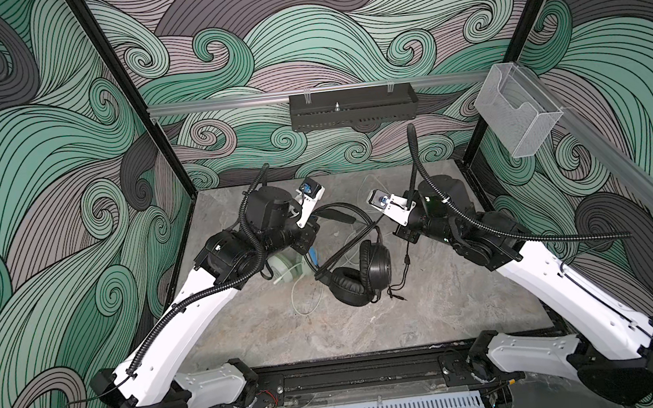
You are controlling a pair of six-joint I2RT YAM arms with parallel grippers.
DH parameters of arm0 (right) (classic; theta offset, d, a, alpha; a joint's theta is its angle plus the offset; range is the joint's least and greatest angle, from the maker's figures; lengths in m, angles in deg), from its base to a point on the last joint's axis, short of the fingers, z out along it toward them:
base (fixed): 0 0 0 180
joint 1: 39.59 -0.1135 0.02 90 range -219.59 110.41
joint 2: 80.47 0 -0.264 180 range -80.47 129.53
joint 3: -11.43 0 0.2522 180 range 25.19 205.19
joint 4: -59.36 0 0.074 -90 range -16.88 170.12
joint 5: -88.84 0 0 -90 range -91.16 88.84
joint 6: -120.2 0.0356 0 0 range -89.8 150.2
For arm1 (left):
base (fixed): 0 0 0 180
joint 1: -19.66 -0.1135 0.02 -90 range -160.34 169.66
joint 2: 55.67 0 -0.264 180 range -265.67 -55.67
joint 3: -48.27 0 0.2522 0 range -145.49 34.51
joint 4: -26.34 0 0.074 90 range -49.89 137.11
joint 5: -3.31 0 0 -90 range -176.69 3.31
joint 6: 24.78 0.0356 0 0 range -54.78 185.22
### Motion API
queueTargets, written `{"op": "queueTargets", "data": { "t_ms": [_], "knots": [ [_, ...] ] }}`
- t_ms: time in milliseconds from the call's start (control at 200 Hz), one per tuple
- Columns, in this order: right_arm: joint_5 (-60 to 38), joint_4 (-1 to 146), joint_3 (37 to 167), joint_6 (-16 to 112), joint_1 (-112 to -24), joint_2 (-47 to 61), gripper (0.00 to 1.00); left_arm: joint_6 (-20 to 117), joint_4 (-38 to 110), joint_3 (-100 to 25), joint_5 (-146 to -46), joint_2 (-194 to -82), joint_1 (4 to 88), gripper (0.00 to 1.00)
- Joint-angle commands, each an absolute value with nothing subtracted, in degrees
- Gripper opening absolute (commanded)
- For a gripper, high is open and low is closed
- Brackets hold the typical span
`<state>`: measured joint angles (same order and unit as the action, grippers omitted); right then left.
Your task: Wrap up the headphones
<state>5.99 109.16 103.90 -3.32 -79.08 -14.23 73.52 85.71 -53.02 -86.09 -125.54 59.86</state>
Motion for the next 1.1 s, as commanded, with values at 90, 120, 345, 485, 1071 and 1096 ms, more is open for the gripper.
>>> {"op": "queueTargets", "data": {
  "t_ms": [90, 120, 345, 485, 1071, 1096],
  "knots": [
    [-6.2, 101.8, 99.9, 5.8, -76.8, -18.7, 0.19, 71.7, 86.8, -61.9, -97.8, -124.5, 59.9, 0.0],
    [-7.5, 101.2, 99.5, 6.8, -76.5, -19.1, 0.2, 71.1, 86.8, -62.5, -98.1, -124.6, 59.8, 0.0],
    [-12.2, 95.3, 94.4, 16.4, -74.6, -21.2, 0.22, 64.5, 81.1, -65.6, -103.5, -124.6, 59.8, 0.0],
    [-16.1, 88.9, 90.0, 23.6, -72.9, -22.2, 0.25, 60.3, 77.6, -67.8, -106.0, -125.1, 59.8, 0.0],
    [-23.8, 78.9, 84.4, 36.1, -67.9, -21.5, 0.14, 41.1, 59.0, -69.0, -114.0, -126.9, 59.2, 0.0],
    [-23.8, 79.1, 84.5, 36.1, -67.7, -21.3, 0.11, 40.7, 58.5, -69.0, -114.2, -127.0, 59.2, 0.0]
  ]
}}
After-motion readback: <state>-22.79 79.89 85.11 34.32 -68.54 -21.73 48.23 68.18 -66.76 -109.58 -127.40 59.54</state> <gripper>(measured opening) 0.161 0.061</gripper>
